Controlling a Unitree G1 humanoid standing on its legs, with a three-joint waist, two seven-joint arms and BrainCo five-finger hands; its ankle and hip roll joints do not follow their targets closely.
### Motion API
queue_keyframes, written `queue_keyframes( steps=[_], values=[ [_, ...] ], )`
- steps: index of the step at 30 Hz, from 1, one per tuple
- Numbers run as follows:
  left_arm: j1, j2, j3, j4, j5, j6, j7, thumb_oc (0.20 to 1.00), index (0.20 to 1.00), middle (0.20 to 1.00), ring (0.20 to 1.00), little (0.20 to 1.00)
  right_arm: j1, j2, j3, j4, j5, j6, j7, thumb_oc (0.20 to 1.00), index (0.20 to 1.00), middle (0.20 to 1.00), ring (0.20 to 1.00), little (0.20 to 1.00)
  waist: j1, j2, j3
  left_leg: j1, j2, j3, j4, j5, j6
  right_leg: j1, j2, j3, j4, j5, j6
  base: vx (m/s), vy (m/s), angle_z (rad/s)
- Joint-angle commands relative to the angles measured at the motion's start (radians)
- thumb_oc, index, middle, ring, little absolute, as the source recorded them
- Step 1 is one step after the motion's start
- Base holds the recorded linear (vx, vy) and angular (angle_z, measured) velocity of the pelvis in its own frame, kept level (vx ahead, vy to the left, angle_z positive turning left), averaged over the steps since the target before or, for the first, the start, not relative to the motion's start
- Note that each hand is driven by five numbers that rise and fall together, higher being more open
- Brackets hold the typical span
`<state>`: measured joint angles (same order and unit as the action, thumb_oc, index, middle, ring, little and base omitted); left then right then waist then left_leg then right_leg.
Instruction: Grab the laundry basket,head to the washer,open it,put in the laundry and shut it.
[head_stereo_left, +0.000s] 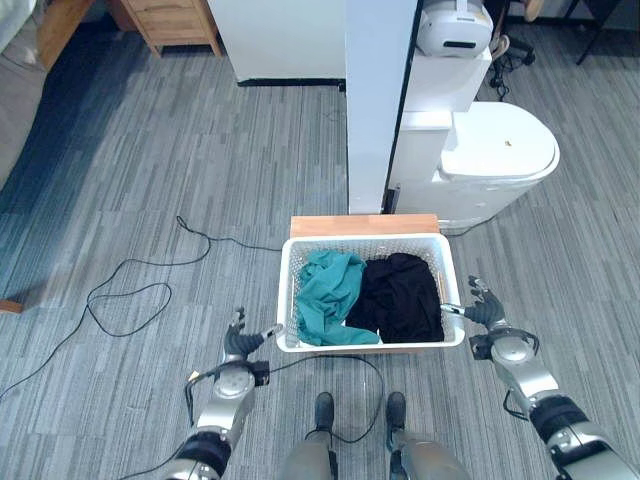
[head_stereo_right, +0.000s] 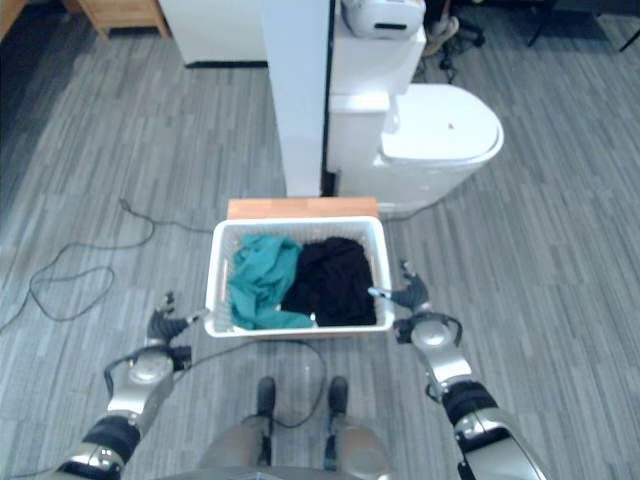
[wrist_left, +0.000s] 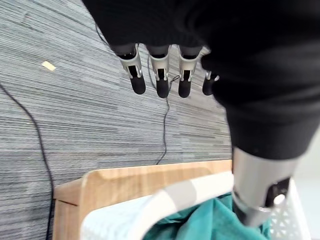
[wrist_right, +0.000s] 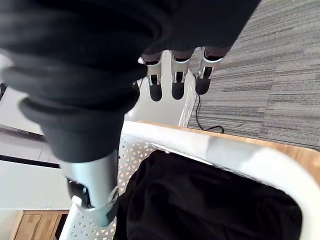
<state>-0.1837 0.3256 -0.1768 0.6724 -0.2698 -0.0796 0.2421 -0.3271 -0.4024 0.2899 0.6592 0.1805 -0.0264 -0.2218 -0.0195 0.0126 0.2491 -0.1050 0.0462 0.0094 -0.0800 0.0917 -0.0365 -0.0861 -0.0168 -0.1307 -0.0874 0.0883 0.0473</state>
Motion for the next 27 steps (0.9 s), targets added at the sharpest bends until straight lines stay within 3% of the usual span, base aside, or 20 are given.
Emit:
queue_keyframes(
  steps=[1,8,9,10,17,27],
  values=[
    [-0.104,0.037,-0.052,0.084,0.003,-0.033,0.036,1.000,1.000,1.000,1.000,1.000,-0.065,0.032,0.046,0.046,0.075,-0.025,-0.034,1.000,1.000,1.000,1.000,1.000,0.004,-0.046,0.025,-0.013,-0.018,0.031,-0.007,-0.036,-0.018,-0.030,-0.034,0.025,0.012,-0.098,0.053,-0.10,0.014,0.02],
    [-0.341,0.002,-0.213,0.361,0.050,0.005,0.019,1.000,1.000,1.000,1.000,1.000,-0.217,0.140,0.111,0.230,0.241,-0.033,-0.044,1.000,1.000,1.000,1.000,1.000,-0.019,-0.039,0.058,-0.113,-0.023,0.040,-0.007,0.000,-0.025,-0.155,-0.026,0.065,0.066,-0.077,0.046,-0.07,0.040,-0.04],
    [-0.360,-0.010,-0.225,0.377,0.049,0.006,0.019,1.000,1.000,1.000,1.000,1.000,-0.228,0.150,0.114,0.233,0.269,-0.039,-0.044,0.561,0.561,0.561,0.561,0.561,-0.022,-0.038,0.060,-0.118,-0.023,0.041,-0.007,0.002,-0.025,-0.159,-0.025,0.066,0.068,-0.076,0.046,0.00,0.000,0.00],
    [-0.375,-0.019,-0.231,0.387,0.045,0.004,0.021,0.200,0.200,0.200,0.200,0.200,-0.237,0.155,0.118,0.231,0.292,-0.049,-0.044,0.200,0.200,0.200,0.200,0.200,-0.023,-0.038,0.066,-0.122,-0.022,0.041,-0.007,0.004,-0.027,-0.164,-0.026,0.067,0.069,-0.075,0.046,0.00,0.000,0.00],
    [-0.255,-0.028,-0.189,0.195,0.009,-0.032,0.014,0.200,0.200,0.200,0.200,0.200,-0.141,0.135,0.096,0.053,0.327,-0.099,-0.014,0.200,0.200,0.200,0.200,0.200,-0.025,-0.039,0.067,-0.090,-0.024,0.050,-0.007,-0.011,-0.025,-0.135,-0.025,0.073,0.067,-0.084,0.046,0.01,-0.023,-0.03],
    [0.136,0.017,-0.023,-0.257,-0.027,-0.051,-0.057,0.200,0.200,0.200,0.200,0.200,0.223,0.015,-0.103,-0.421,0.153,-0.128,0.050,0.200,0.200,0.200,0.200,0.200,-0.037,-0.032,-0.008,0.051,-0.007,0.063,0.006,-0.071,-0.022,0.017,-0.018,0.069,0.031,-0.133,0.037,0.06,-0.071,0.05]
  ],
)
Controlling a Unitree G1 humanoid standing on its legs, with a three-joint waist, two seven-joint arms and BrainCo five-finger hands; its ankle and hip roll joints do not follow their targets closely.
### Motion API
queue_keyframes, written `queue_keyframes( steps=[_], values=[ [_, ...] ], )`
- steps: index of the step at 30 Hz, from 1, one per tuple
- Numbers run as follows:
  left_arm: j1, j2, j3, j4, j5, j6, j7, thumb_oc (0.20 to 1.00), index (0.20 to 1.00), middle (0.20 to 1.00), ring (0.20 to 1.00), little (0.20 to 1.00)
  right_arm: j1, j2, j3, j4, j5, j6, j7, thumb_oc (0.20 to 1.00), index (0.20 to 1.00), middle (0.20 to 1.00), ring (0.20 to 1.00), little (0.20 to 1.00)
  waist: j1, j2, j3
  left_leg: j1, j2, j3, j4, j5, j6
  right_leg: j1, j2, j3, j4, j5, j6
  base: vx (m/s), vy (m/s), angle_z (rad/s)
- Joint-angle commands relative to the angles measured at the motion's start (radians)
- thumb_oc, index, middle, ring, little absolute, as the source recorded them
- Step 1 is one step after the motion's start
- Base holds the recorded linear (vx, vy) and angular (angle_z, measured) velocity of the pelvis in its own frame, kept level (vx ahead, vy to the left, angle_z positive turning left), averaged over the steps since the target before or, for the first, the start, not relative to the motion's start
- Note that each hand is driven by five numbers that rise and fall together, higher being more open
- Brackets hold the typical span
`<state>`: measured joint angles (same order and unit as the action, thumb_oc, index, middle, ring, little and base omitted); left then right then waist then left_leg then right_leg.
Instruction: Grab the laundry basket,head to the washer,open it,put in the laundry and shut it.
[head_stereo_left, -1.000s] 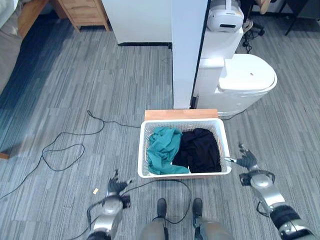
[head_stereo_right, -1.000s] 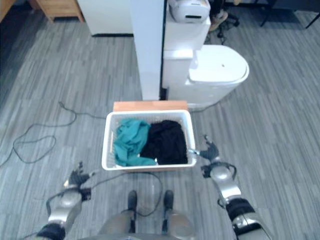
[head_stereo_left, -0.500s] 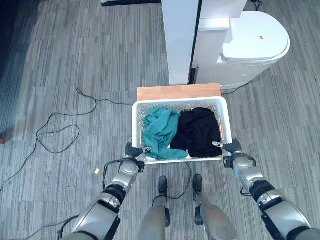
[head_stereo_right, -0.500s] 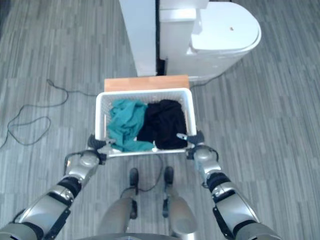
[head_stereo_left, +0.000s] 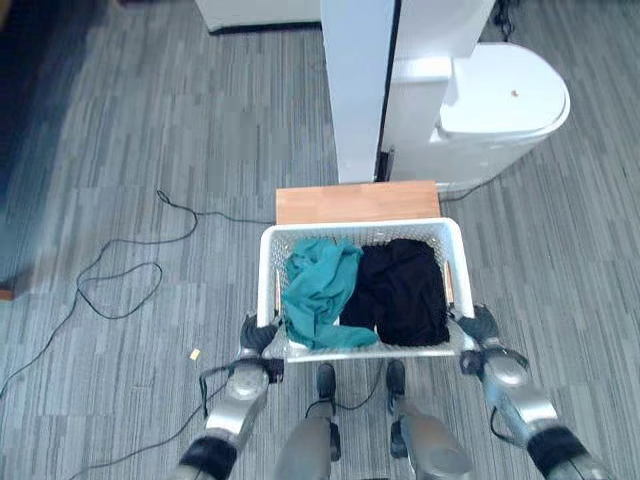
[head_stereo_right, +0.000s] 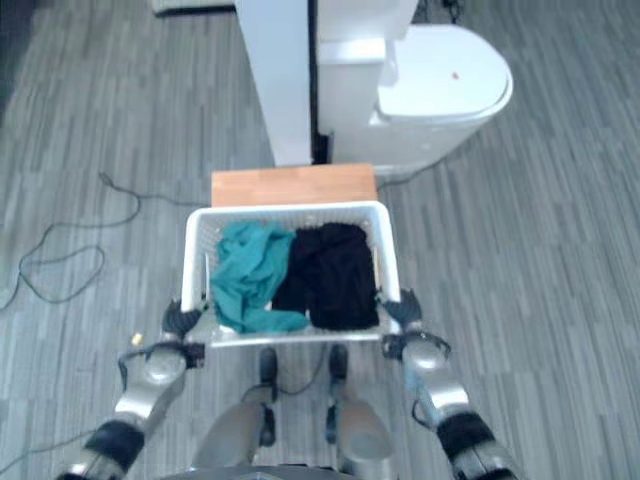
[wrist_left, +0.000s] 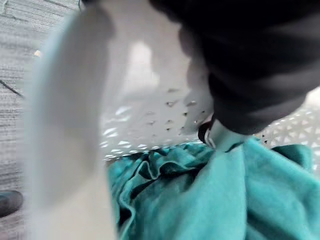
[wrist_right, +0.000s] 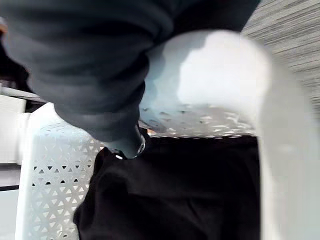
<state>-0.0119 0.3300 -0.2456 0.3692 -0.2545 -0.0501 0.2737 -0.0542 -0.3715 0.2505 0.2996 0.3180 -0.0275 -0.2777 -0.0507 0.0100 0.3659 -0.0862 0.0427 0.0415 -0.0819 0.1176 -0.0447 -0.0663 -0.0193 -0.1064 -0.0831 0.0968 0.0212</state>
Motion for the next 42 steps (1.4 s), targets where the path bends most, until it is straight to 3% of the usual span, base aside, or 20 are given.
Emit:
queue_keyframes(
  steps=[1,5,8,9,12,17,20,22,23,24,26,28,31,33,34,35,36,39,40,42],
  values=[
    [-0.014,0.015,0.054,0.018,-0.046,-0.077,-0.096,0.200,0.200,0.200,0.200,0.200,-0.029,-0.018,-0.077,-0.089,0.004,-0.126,0.108,0.200,0.200,0.200,0.200,0.200,-0.007,-0.030,-0.128,0.039,0.000,0.030,0.021,-0.104,-0.014,0.009,-0.014,0.045,0.023,-0.146,0.061,0.01,-0.080,0.04],
    [0.054,0.016,0.070,-0.070,-0.056,-0.073,-0.121,0.200,0.200,0.200,0.200,0.200,0.032,-0.026,-0.112,-0.168,-0.045,-0.127,0.118,0.200,0.200,0.200,0.200,0.200,-0.014,-0.037,-0.136,0.042,-0.003,-0.013,0.101,-0.142,-0.013,0.038,-0.009,0.066,0.025,-0.151,0.055,-0.03,-0.017,-0.03],
    [0.088,0.021,0.069,-0.135,-0.054,-0.080,-0.126,0.200,0.200,0.200,0.200,0.200,0.046,-0.034,-0.107,-0.204,-0.066,-0.126,0.133,0.200,0.200,0.200,0.200,0.200,-0.010,-0.042,-0.131,0.023,-0.070,-0.160,0.171,-0.197,-0.002,0.020,-0.007,0.118,0.046,-0.144,0.056,-0.10,0.103,-0.34],
    [0.096,0.022,0.060,-0.145,-0.046,-0.080,-0.135,0.200,0.200,0.200,0.200,0.200,0.061,-0.036,-0.116,-0.210,-0.068,-0.122,0.143,0.200,0.200,0.200,0.200,0.200,-0.018,-0.040,-0.136,0.027,-0.082,-0.181,0.165,-0.205,0.004,0.015,-0.007,0.131,0.052,-0.139,0.058,-0.07,0.151,-0.98],
    [0.101,0.047,0.041,-0.172,-0.015,-0.073,-0.164,0.200,0.200,0.200,0.200,0.200,0.090,-0.039,-0.142,-0.230,-0.054,-0.121,0.160,0.200,0.200,0.200,0.200,0.200,-0.055,-0.039,-0.155,0.052,-0.090,-0.157,0.135,-0.214,0.026,-0.014,-0.013,0.175,0.052,-0.100,0.079,-0.07,0.191,-0.75],
    [0.075,0.076,0.027,-0.196,0.011,-0.076,-0.172,0.200,0.200,0.200,0.200,0.200,0.096,0.005,-0.153,-0.254,-0.029,-0.122,0.170,0.200,0.200,0.200,0.200,0.200,-0.085,-0.060,-0.146,0.049,-0.075,0.020,0.115,-0.208,0.051,-0.118,-0.006,0.245,0.065,-0.038,0.140,-0.15,0.152,-0.93],
    [0.063,0.079,0.035,-0.213,0.013,-0.085,-0.154,0.200,0.200,0.200,0.200,0.200,0.088,0.025,-0.141,-0.260,-0.025,-0.127,0.167,0.200,0.200,0.200,0.200,0.200,-0.067,-0.052,-0.138,0.077,-0.031,0.148,0.092,-0.204,0.041,-0.135,-0.051,0.025,0.111,-0.076,0.128,-0.09,0.004,-1.75],
    [0.059,0.069,0.047,-0.213,0.001,-0.090,-0.142,0.200,0.200,0.200,0.200,0.200,0.089,0.031,-0.132,-0.270,-0.032,-0.133,0.168,0.200,0.200,0.200,0.200,0.200,-0.048,-0.044,-0.146,0.104,0.001,0.244,0.080,-0.195,0.027,-0.124,-0.103,-0.180,0.149,-0.112,0.109,-0.01,-0.053,-2.25],
    [0.062,0.065,0.049,-0.210,-0.001,-0.090,-0.142,0.200,0.200,0.200,0.200,0.200,0.091,0.033,-0.127,-0.279,-0.035,-0.131,0.172,0.200,0.200,0.200,0.200,0.200,-0.042,-0.033,-0.153,0.127,0.016,0.266,0.068,-0.209,0.019,-0.106,-0.114,-0.239,0.173,-0.141,0.110,0.06,-0.093,-2.43],
    [0.063,0.057,0.055,-0.214,-0.008,-0.093,-0.133,0.200,0.200,0.200,0.200,0.200,0.087,0.028,-0.121,-0.287,-0.047,-0.137,0.170,0.200,0.200,0.200,0.200,0.200,-0.034,-0.031,-0.163,0.145,0.031,0.343,0.064,-0.207,0.022,-0.089,-0.152,-0.348,0.223,-0.151,0.106,0.07,-0.055,-1.61],
    [0.066,0.051,0.051,-0.214,-0.004,-0.091,-0.136,0.200,0.200,0.200,0.200,0.200,0.088,0.028,-0.119,-0.295,-0.049,-0.136,0.173,0.200,0.200,0.200,0.200,0.200,-0.035,-0.035,-0.173,0.156,0.028,0.368,0.061,-0.215,0.024,-0.069,-0.148,-0.353,0.205,-0.153,0.107,0.08,-0.099,-1.52],
    [0.070,0.038,0.036,-0.203,0.015,-0.083,-0.147,0.200,0.200,0.200,0.200,0.200,0.109,0.028,-0.130,-0.299,-0.041,-0.134,0.170,0.200,0.200,0.200,0.200,0.200,-0.047,-0.036,-0.189,0.188,0.029,0.400,0.077,-0.240,0.018,-0.050,-0.122,-0.297,0.162,-0.151,0.103,0.24,-0.200,-1.21],
    [0.062,0.025,0.015,-0.202,0.017,-0.086,-0.157,0.200,0.200,0.200,0.200,0.200,0.134,0.017,-0.143,-0.317,-0.015,-0.140,0.165,0.200,0.200,0.200,0.200,0.200,-0.072,-0.021,-0.185,0.172,0.077,0.407,0.258,-0.295,-0.002,-0.011,-0.081,-0.223,0.109,-0.154,0.080,0.24,-0.219,-0.66],
    [0.054,0.015,-0.003,-0.200,0.005,-0.086,-0.154,0.200,0.200,0.200,0.200,0.200,0.134,0.003,-0.138,-0.317,0.002,-0.143,0.155,0.200,0.200,0.200,0.200,0.200,-0.067,-0.022,-0.167,0.121,0.128,0.363,0.456,-0.254,-0.020,0.036,-0.046,-0.179,0.069,-0.166,0.052,0.24,-0.263,-0.67],
    [0.047,0.009,-0.011,-0.195,-0.001,-0.087,-0.149,0.200,0.200,0.200,0.200,0.200,0.129,-0.008,-0.136,-0.311,0.002,-0.138,0.149,0.200,0.200,0.200,0.200,0.200,-0.057,-0.017,-0.154,0.079,0.142,0.305,0.545,-0.234,-0.031,0.058,-0.022,-0.161,0.050,-0.173,0.031,0.21,-0.208,-0.62],
    [0.044,0.006,-0.021,-0.193,-0.007,-0.086,-0.143,0.200,0.200,0.200,0.200,0.200,0.125,-0.014,-0.132,-0.306,0.002,-0.135,0.145,0.200,0.200,0.200,0.200,0.200,-0.046,-0.021,-0.147,0.042,0.121,0.248,0.587,-0.227,-0.028,0.077,-0.013,-0.138,0.034,-0.178,0.022,0.10,-0.132,-0.86],
    [0.042,0.005,-0.032,-0.193,-0.012,-0.087,-0.143,0.200,0.200,0.200,0.200,0.200,0.121,-0.020,-0.130,-0.305,0.004,-0.132,0.144,0.200,0.200,0.200,0.200,0.200,-0.038,-0.035,-0.141,-0.004,0.074,0.196,0.584,-0.226,-0.004,0.079,-0.019,-0.121,0.028,-0.169,0.014,0.12,-0.064,-0.87],
    [0.045,0.000,-0.050,-0.189,-0.012,-0.083,-0.146,0.200,0.200,0.200,0.200,0.200,0.126,-0.026,-0.131,-0.302,-0.001,-0.131,0.146,0.200,0.200,0.200,0.200,0.200,-0.015,-0.044,-0.138,-0.079,-0.032,0.071,0.481,-0.271,0.020,0.101,-0.022,-0.070,0.023,-0.181,0.027,0.21,-0.028,-0.85],
    [0.048,-0.002,-0.057,-0.186,-0.007,-0.078,-0.151,0.200,0.200,0.200,0.200,0.200,0.132,-0.028,-0.132,-0.299,-0.006,-0.132,0.147,0.200,0.200,0.200,0.200,0.200,-0.009,-0.039,-0.136,-0.087,-0.044,0.047,0.426,-0.260,0.018,0.113,-0.013,-0.058,0.021,-0.188,0.031,0.25,-0.008,-0.35],
    [0.054,0.000,-0.061,-0.183,0.002,-0.072,-0.154,0.200,0.200,0.200,0.200,0.200,0.137,-0.030,-0.132,-0.291,-0.008,-0.133,0.147,0.200,0.200,0.200,0.200,0.200,0.004,-0.023,-0.132,-0.116,-0.071,0.006,0.304,-0.178,0.005,0.134,0.003,-0.036,0.024,-0.202,0.030,0.30,0.017,-0.29]
  ],
)
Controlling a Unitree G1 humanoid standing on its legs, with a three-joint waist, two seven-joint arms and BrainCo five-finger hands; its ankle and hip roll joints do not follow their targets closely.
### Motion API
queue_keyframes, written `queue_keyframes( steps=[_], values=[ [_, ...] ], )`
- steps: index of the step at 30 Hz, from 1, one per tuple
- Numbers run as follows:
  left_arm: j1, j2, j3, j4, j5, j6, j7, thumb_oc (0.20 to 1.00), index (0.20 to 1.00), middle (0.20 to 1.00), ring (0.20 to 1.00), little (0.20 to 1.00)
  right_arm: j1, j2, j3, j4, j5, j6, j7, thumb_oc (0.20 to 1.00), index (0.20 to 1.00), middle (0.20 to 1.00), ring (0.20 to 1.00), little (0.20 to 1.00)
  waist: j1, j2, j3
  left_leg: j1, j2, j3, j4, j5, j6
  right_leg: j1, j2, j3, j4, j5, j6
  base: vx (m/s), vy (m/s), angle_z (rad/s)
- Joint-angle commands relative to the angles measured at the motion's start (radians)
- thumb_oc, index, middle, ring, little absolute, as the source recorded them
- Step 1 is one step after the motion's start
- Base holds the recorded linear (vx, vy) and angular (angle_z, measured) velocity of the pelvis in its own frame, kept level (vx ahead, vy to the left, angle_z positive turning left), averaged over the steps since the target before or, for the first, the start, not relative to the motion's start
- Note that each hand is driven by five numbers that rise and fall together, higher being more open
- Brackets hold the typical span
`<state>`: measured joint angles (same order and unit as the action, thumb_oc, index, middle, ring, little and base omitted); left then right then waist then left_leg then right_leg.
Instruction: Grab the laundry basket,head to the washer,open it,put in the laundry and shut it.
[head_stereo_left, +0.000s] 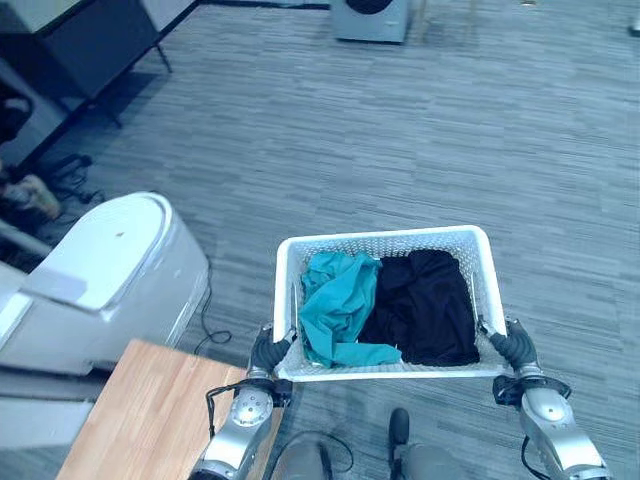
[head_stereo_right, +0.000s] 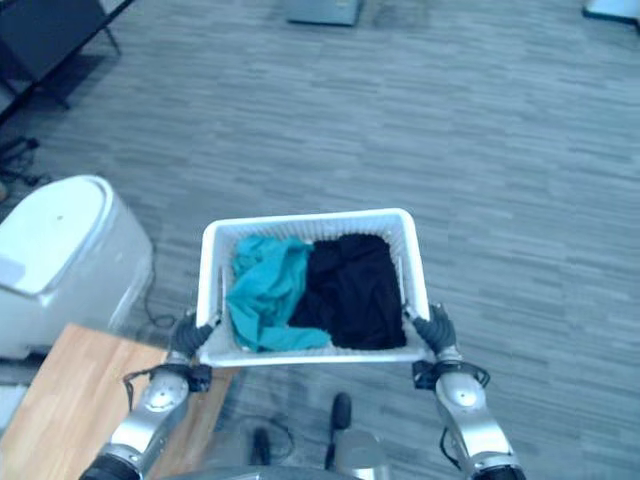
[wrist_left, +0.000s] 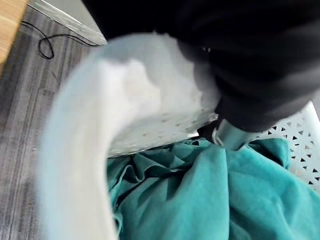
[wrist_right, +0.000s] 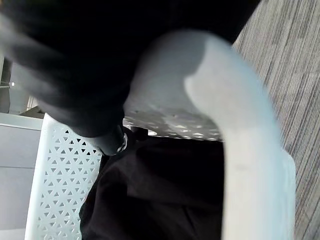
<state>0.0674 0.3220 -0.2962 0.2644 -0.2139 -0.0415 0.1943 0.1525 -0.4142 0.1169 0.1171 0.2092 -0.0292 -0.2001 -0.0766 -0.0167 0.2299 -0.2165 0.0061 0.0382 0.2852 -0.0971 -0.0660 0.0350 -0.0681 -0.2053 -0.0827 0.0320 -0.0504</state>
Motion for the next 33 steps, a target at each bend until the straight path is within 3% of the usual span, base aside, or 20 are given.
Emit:
queue_keyframes(
  steps=[1,2,5,7,8,9,10,12,13,15,17,18,20,21,23,27,30,31,32,33],
  values=[
    [-0.021,0.008,-0.007,-0.081,-0.035,-0.079,-0.072,0.200,0.200,0.200,0.200,0.200,-0.071,0.013,0.006,-0.099,0.097,-0.132,0.067,0.200,0.200,0.200,0.200,0.200,0.042,0.013,0.006,-0.011,-0.055,-0.021,-0.127,0.095,0.019,0.046,0.066,0.080,0.025,-0.147,0.099,0.43,0.033,-0.43],
    [-0.013,0.013,-0.003,-0.086,-0.029,-0.078,-0.073,0.200,0.200,0.200,0.200,0.200,-0.079,0.013,0.011,-0.085,0.082,-0.128,0.064,0.200,0.200,0.200,0.200,0.200,0.063,0.029,0.012,-0.054,-0.076,-0.063,-0.203,0.153,0.010,0.069,0.091,0.113,0.034,-0.168,0.093,0.32,0.018,-0.31],
    [-0.009,0.014,-0.002,-0.086,-0.027,-0.078,-0.072,0.200,0.200,0.200,0.200,0.200,-0.085,0.015,0.015,-0.076,0.078,-0.131,0.061,0.200,0.200,0.200,0.200,0.200,0.074,0.028,0.019,-0.067,-0.079,-0.065,-0.220,0.170,0.005,0.082,0.094,0.132,0.044,-0.184,0.091,0.26,0.049,-0.47],
    [0.013,0.017,0.009,-0.084,-0.029,-0.083,-0.082,0.200,0.200,0.200,0.200,0.200,-0.077,0.030,0.023,-0.072,0.072,-0.132,0.079,0.200,0.200,0.200,0.200,0.200,0.084,0.033,-0.008,-0.032,-0.068,-0.057,-0.216,0.169,0.026,0.132,0.075,0.159,0.068,-0.222,0.108,0.51,0.181,-0.82],
    [0.018,0.021,0.010,-0.086,-0.031,-0.084,-0.085,0.200,0.200,0.200,0.200,0.200,-0.076,0.036,0.024,-0.070,0.068,-0.124,0.083,0.200,0.200,0.200,0.200,0.200,0.089,0.029,-0.016,-0.022,-0.070,-0.050,-0.208,0.157,0.035,0.132,0.061,0.166,0.088,-0.232,0.113,0.57,0.249,-0.46],
    [0.028,0.028,0.016,-0.088,-0.034,-0.086,-0.085,0.200,0.200,0.200,0.200,0.200,-0.087,0.050,0.038,-0.069,0.065,-0.125,0.099,0.200,0.200,0.200,0.200,0.200,0.099,0.019,-0.029,0.015,-0.067,-0.014,-0.198,0.122,0.056,0.117,0.029,0.165,0.181,-0.233,0.141,0.39,0.175,-0.61],
    [0.028,0.028,0.016,-0.088,-0.034,-0.086,-0.085,0.200,0.200,0.200,0.200,0.200,-0.088,0.049,0.038,-0.069,0.065,-0.125,0.099,0.200,0.200,0.200,0.200,0.200,0.101,0.020,-0.030,0.012,-0.065,-0.013,-0.199,0.124,0.056,0.113,0.031,0.167,0.181,-0.231,0.141,0.39,0.165,-0.95],
    [0.025,0.045,0.020,-0.090,-0.037,-0.085,-0.082,0.200,0.200,0.200,0.200,0.200,-0.105,0.050,0.056,-0.076,0.055,-0.123,0.114,0.200,0.200,0.200,0.200,0.200,0.100,0.013,-0.030,0.057,-0.058,0.010,-0.195,0.090,0.077,0.061,0.021,0.176,0.318,-0.181,0.182,0.31,0.093,-0.73],
    [0.023,0.051,0.028,-0.083,-0.029,-0.086,-0.075,0.200,0.200,0.200,0.200,0.200,-0.114,0.053,0.064,-0.085,0.040,-0.121,0.125,0.200,0.200,0.200,0.200,0.200,0.097,0.017,-0.023,0.103,-0.054,0.026,-0.196,0.059,0.094,-0.017,0.004,0.167,0.425,-0.126,0.206,0.28,0.074,-0.47],
    [0.020,0.052,0.034,-0.081,-0.031,-0.087,-0.070,0.200,0.200,0.200,0.200,0.200,-0.118,0.052,0.065,-0.089,0.035,-0.117,0.130,0.200,0.200,0.200,0.200,0.200,0.093,0.022,-0.020,0.133,-0.052,0.028,-0.205,0.042,0.099,-0.059,-0.003,0.148,0.444,-0.122,0.203,0.22,0.045,-0.34],
    [0.023,0.055,0.053,-0.088,-0.043,-0.092,-0.057,0.200,0.200,0.200,0.200,0.200,-0.131,0.054,0.069,-0.091,0.040,-0.112,0.135,0.200,0.200,0.200,0.200,0.200,0.077,0.039,-0.017,0.209,-0.034,0.044,-0.241,0.002,0.094,-0.155,-0.023,0.048,0.357,-0.140,0.183,0.38,-0.004,-0.22],
    [0.024,0.055,0.054,-0.088,-0.044,-0.092,-0.057,0.200,0.200,0.200,0.200,0.200,-0.131,0.054,0.070,-0.091,0.040,-0.112,0.135,0.200,0.200,0.200,0.200,0.200,0.074,0.040,-0.015,0.214,-0.033,0.042,-0.243,0.001,0.093,-0.150,-0.022,0.046,0.356,-0.142,0.182,0.34,-0.044,-0.25],
    [0.030,0.051,0.067,-0.093,-0.051,-0.092,-0.052,0.200,0.200,0.200,0.200,0.200,-0.132,0.051,0.068,-0.094,0.044,-0.111,0.132,0.200,0.200,0.200,0.200,0.200,0.061,0.037,-0.007,0.266,-0.035,0.043,-0.260,-0.021,0.087,-0.201,-0.025,0.008,0.252,-0.109,0.183,0.39,-0.098,-0.24],
    [0.033,0.045,0.085,-0.087,-0.050,-0.096,-0.049,0.200,0.200,0.200,0.200,0.200,-0.130,0.048,0.061,-0.095,0.043,-0.108,0.130,0.200,0.200,0.200,0.200,0.200,0.049,0.036,0.000,0.316,-0.033,0.041,-0.279,-0.044,0.074,-0.235,-0.030,-0.020,0.134,-0.064,0.199,0.42,-0.115,-0.15],
    [0.032,0.039,0.094,-0.082,-0.049,-0.101,-0.042,0.200,0.200,0.200,0.200,0.200,-0.129,0.047,0.059,-0.093,0.033,-0.107,0.126,0.200,0.200,0.200,0.200,0.200,0.044,0.042,0.003,0.343,-0.024,0.040,-0.294,-0.054,0.066,-0.253,-0.033,-0.037,0.084,-0.041,0.210,0.42,-0.139,-0.02],
    [0.015,0.025,0.091,-0.085,-0.039,-0.121,-0.035,0.200,0.200,0.200,0.200,0.200,-0.098,0.051,0.034,-0.110,0.009,-0.110,0.126,0.200,0.200,0.200,0.200,0.200,0.012,0.047,0.000,0.434,-0.010,-0.001,-0.315,-0.101,0.049,-0.318,-0.049,0.039,0.055,0.017,0.233,0.43,-0.191,0.28],
    [0.013,0.015,0.077,-0.080,-0.032,-0.124,-0.041,0.200,0.200,0.200,0.200,0.200,-0.078,0.054,0.023,-0.112,0.012,-0.116,0.128,0.200,0.200,0.200,0.200,0.200,0.001,0.046,-0.020,0.461,0.006,-0.021,-0.284,-0.124,0.030,-0.286,-0.057,0.036,0.061,0.043,0.222,0.44,-0.279,0.58],
    [-0.003,0.006,0.063,-0.073,-0.042,-0.123,-0.035,0.200,0.200,0.200,0.200,0.200,-0.077,0.043,0.025,-0.099,0.013,-0.120,0.124,0.200,0.200,0.200,0.200,0.200,-0.009,0.066,-0.032,0.429,0.061,-0.015,-0.141,-0.036,-0.015,-0.256,-0.031,0.027,0.087,0.038,0.191,0.41,-0.396,0.75],
    [-0.004,0.005,0.056,-0.068,-0.057,-0.119,-0.038,0.200,0.200,0.200,0.200,0.200,-0.078,0.030,0.023,-0.093,0.012,-0.119,0.120,0.200,0.200,0.200,0.200,0.200,-0.010,0.068,-0.031,0.379,0.091,-0.015,0.000,0.052,-0.031,-0.228,-0.015,0.028,0.092,0.026,0.168,0.58,-0.630,0.28],
    [-0.004,0.005,0.041,-0.075,-0.064,-0.111,-0.048,0.200,0.200,0.200,0.200,0.200,-0.078,0.009,0.021,-0.094,0.020,-0.122,0.112,0.200,0.200,0.200,0.200,0.200,0.000,0.056,-0.017,0.265,0.119,-0.013,0.243,0.145,-0.016,-0.155,-0.003,0.021,0.078,-0.005,0.124,0.29,-0.392,0.28]
  ],
)
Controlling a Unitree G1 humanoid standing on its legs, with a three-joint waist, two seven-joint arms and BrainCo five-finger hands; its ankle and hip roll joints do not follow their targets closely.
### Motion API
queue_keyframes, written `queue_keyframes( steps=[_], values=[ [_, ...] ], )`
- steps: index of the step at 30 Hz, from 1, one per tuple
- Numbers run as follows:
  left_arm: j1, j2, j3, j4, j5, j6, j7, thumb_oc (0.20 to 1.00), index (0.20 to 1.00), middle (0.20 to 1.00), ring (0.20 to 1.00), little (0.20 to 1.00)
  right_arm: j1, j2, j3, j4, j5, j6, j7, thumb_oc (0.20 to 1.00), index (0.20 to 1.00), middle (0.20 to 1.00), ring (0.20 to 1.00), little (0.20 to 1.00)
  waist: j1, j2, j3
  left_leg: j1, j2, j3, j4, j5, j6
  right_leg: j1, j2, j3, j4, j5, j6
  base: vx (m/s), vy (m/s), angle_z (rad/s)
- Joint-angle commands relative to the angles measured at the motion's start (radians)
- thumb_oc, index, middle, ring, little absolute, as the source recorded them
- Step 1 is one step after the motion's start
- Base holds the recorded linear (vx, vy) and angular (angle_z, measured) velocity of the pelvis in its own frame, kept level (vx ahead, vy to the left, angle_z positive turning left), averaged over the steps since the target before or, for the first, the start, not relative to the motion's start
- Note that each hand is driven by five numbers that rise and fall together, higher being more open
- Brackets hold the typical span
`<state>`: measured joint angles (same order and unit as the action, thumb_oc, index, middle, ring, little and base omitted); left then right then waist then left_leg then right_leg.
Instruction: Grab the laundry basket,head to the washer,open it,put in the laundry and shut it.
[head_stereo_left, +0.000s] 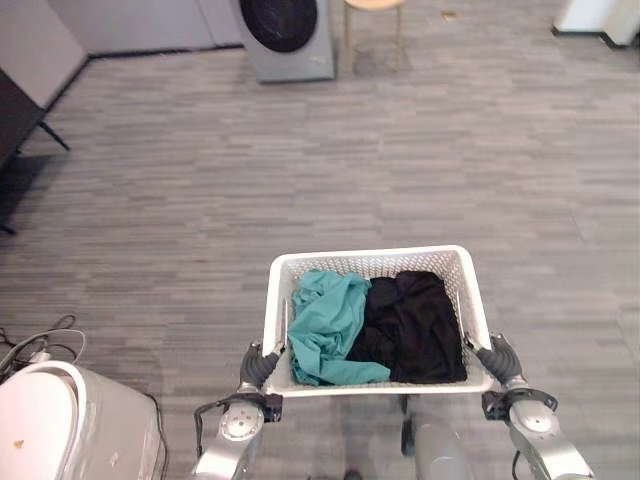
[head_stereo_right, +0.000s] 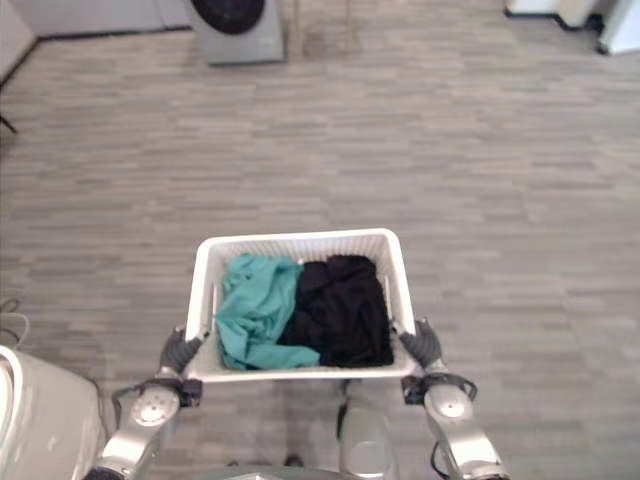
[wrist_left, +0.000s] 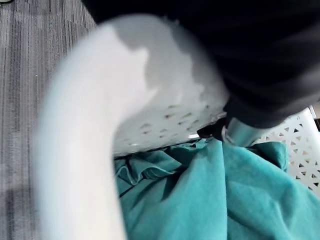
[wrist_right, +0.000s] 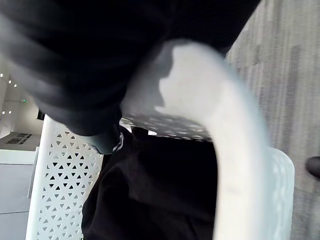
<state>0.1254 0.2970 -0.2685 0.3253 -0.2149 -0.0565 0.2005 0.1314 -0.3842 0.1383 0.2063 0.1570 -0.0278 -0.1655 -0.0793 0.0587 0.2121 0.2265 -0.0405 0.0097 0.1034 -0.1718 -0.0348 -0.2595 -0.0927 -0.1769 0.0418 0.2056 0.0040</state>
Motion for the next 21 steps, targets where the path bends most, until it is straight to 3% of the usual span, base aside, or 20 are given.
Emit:
queue_keyframes(
  steps=[1,3,6,9,11,12,13,14,16,17,18,20,21],
  values=[
    [-0.063,0.031,0.013,-0.136,-0.063,-0.096,-0.054,0.200,0.200,0.200,0.200,0.200,-0.057,-0.021,-0.001,-0.183,0.072,-0.123,0.078,0.200,0.200,0.200,0.200,0.200,0.001,-0.022,0.000,-0.183,0.162,0.013,0.426,0.222,-0.047,0.137,0.018,-0.009,-0.048,-0.177,0.070,0.32,-0.350,0.33],
    [-0.069,0.033,0.007,-0.140,-0.057,-0.090,-0.060,0.200,0.200,0.200,0.200,0.200,-0.054,-0.033,-0.016,-0.181,0.076,-0.114,0.067,0.200,0.200,0.200,0.200,0.200,0.011,-0.041,0.011,-0.236,0.172,0.044,0.520,0.237,-0.027,0.200,0.031,0.006,-0.059,-0.206,0.042,0.33,-0.240,-0.46],
    [-0.088,0.024,-0.007,-0.149,-0.068,-0.086,-0.067,0.200,0.200,0.200,0.200,0.200,-0.044,-0.040,-0.031,-0.180,0.089,-0.105,0.054,0.200,0.200,0.200,0.200,0.200,0.039,-0.067,0.022,-0.372,0.125,0.072,0.509,0.154,-0.009,0.281,0.030,0.035,-0.086,-0.250,0.040,0.39,-0.154,-0.34],
    [-0.089,0.016,-0.020,-0.154,-0.062,-0.080,-0.075,0.200,0.200,0.200,0.200,0.200,-0.029,-0.036,-0.039,-0.175,0.098,-0.108,0.054,0.200,0.200,0.200,0.200,0.200,0.062,-0.064,0.018,-0.430,0.083,0.109,0.249,0.138,-0.006,0.339,0.040,0.042,-0.098,-0.286,0.054,0.45,-0.028,-0.39],
    [-0.079,0.015,-0.018,-0.159,-0.049,-0.077,-0.076,0.200,0.200,0.200,0.200,0.200,-0.029,-0.028,-0.032,-0.157,0.090,-0.106,0.052,0.200,0.200,0.200,0.200,0.200,0.087,-0.041,0.007,-0.433,0.048,0.096,-0.001,0.238,-0.019,0.395,0.071,0.052,-0.112,-0.313,0.061,0.53,0.020,-0.33],
    [-0.072,0.015,-0.013,-0.166,-0.051,-0.077,-0.076,0.200,0.200,0.200,0.200,0.200,-0.032,-0.026,-0.029,-0.150,0.082,-0.105,0.049,0.200,0.200,0.200,0.200,0.200,0.097,-0.035,0.004,-0.454,0.037,0.089,-0.077,0.273,-0.025,0.418,0.082,0.059,-0.108,-0.329,0.060,0.36,0.005,-0.26],
    [-0.072,0.015,-0.013,-0.166,-0.051,-0.077,-0.076,0.200,0.200,0.200,0.200,0.200,-0.032,-0.026,-0.029,-0.150,0.082,-0.105,0.049,0.200,0.200,0.200,0.200,0.200,0.097,-0.035,0.005,-0.452,0.036,0.090,-0.079,0.274,-0.025,0.419,0.082,0.059,-0.108,-0.330,0.060,0.53,0.022,-0.36],
    [-0.059,0.015,-0.008,-0.174,-0.053,-0.076,-0.079,0.200,0.200,0.200,0.200,0.200,-0.034,-0.016,-0.030,-0.143,0.070,-0.104,0.049,0.200,0.200,0.200,0.200,0.200,0.112,-0.032,0.004,-0.487,0.027,0.095,-0.171,0.306,-0.041,0.466,0.096,0.084,-0.100,-0.366,0.057,0.54,0.046,-0.40],
    [-0.047,0.018,-0.002,-0.177,-0.054,-0.075,-0.078,0.200,0.200,0.200,0.200,0.200,-0.039,-0.010,-0.025,-0.136,0.062,-0.104,0.046,0.200,0.200,0.200,0.200,0.200,0.126,-0.033,0.000,-0.516,0.030,0.113,-0.171,0.326,-0.046,0.512,0.102,0.111,-0.094,-0.397,0.055,0.65,0.087,-0.44],
    [-0.037,0.024,0.003,-0.175,-0.050,-0.075,-0.086,0.200,0.200,0.200,0.200,0.200,-0.039,-0.006,-0.024,-0.132,0.056,-0.099,0.053,0.200,0.200,0.200,0.200,0.200,0.133,-0.031,-0.017,-0.499,0.039,0.116,-0.182,0.320,-0.033,0.528,0.106,0.123,-0.090,-0.413,0.062,0.60,0.118,-0.58],
    [-0.032,0.024,0.001,-0.178,-0.053,-0.073,-0.090,0.200,0.200,0.200,0.200,0.200,-0.027,0.005,-0.027,-0.141,0.057,-0.102,0.058,0.200,0.200,0.200,0.200,0.200,0.133,-0.032,-0.029,-0.488,0.047,0.118,-0.168,0.354,-0.027,0.548,0.102,0.121,-0.085,-0.426,0.065,0.61,0.138,-0.69],
    [-0.034,0.028,-0.001,-0.178,-0.059,-0.075,-0.083,0.200,0.200,0.200,0.200,0.200,-0.026,0.019,-0.015,-0.145,0.058,-0.106,0.059,0.200,0.200,0.200,0.200,0.200,0.139,-0.059,-0.041,-0.493,0.037,0.113,-0.096,0.338,-0.006,0.557,0.071,0.132,-0.033,-0.423,0.084,0.66,0.183,-0.19],
    [-0.040,0.042,-0.009,-0.175,-0.059,-0.070,-0.082,0.200,0.200,0.200,0.200,0.200,-0.023,0.028,-0.009,-0.148,0.051,-0.103,0.067,0.200,0.200,0.200,0.200,0.200,0.142,-0.097,-0.054,-0.481,0.019,0.118,-0.052,0.294,0.020,0.530,0.039,0.146,0.081,-0.375,0.120,0.52,0.165,0.19]
  ],
)
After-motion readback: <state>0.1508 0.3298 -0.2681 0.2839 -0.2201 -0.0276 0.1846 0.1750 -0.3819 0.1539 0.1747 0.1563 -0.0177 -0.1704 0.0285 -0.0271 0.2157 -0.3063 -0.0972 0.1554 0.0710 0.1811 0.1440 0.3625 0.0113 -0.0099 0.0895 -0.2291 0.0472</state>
